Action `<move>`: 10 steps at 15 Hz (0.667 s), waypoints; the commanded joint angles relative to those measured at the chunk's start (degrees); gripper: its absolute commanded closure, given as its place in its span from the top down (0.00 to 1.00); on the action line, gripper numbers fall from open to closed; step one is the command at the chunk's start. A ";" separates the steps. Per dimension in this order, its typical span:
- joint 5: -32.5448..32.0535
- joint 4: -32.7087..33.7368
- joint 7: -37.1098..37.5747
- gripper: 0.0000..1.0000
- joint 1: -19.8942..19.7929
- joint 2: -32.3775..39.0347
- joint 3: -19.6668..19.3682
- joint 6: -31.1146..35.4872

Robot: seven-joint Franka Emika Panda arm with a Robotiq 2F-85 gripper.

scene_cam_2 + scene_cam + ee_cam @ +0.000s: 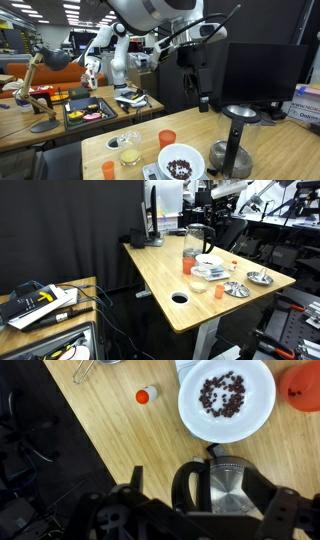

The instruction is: Press the button to open the lid of the kettle

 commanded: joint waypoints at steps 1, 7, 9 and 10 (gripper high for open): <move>0.19 0.09 0.12 1.00 1.07 0.11 -1.13 0.09; 0.50 0.30 -0.27 1.00 0.98 0.47 -1.12 1.19; 0.40 1.39 -0.37 1.00 0.83 2.00 -1.31 2.90; 0.71 2.53 -0.96 1.00 0.61 3.24 -1.49 3.97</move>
